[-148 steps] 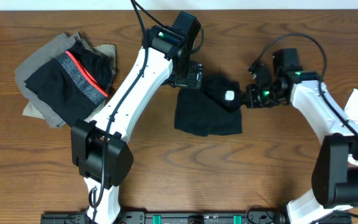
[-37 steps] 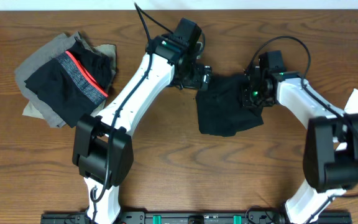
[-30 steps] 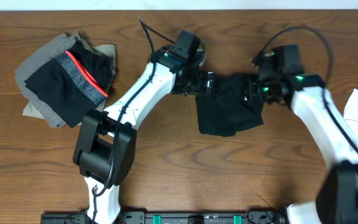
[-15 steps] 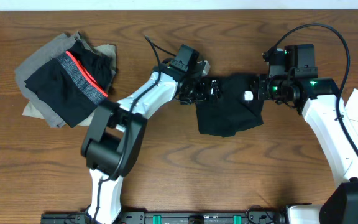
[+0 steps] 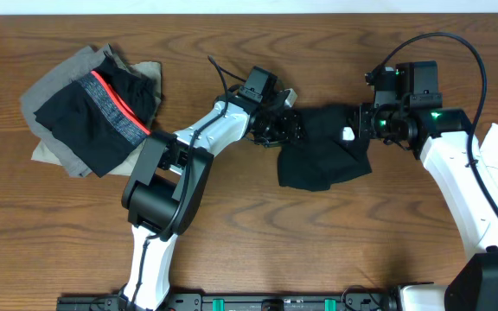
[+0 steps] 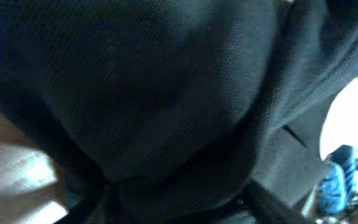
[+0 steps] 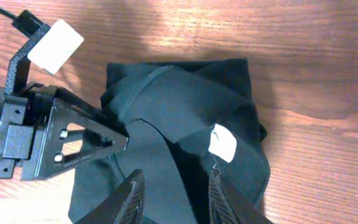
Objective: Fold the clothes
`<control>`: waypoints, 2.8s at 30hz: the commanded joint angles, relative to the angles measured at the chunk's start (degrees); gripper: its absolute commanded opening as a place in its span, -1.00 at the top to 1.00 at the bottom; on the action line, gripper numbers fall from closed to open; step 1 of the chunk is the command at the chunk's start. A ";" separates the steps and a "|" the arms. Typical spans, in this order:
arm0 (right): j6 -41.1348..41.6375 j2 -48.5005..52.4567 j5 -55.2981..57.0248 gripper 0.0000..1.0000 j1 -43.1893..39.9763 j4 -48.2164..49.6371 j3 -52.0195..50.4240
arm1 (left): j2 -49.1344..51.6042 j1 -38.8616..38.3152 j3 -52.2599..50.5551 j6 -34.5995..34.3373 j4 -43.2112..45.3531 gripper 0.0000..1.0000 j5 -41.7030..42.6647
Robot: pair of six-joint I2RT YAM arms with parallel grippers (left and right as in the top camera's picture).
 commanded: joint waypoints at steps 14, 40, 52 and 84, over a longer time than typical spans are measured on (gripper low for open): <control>-0.09 0.09 0.35 0.37 -0.39 -0.42 0.02 | -0.79 7.37 -2.19 -1.68 -8.92 -0.96 1.01; -5.38 22.05 -15.52 0.98 3.21 18.05 0.00 | -10.67 8.74 -3.39 0.13 -9.05 -0.96 3.41; -1.73 23.89 -5.38 0.97 2.80 13.94 0.00 | -10.64 14.95 -4.33 4.42 -15.80 -0.96 3.28; -1.36 23.89 -5.46 0.98 2.84 13.53 0.00 | 0.74 5.42 -8.33 -6.34 3.80 -0.72 5.86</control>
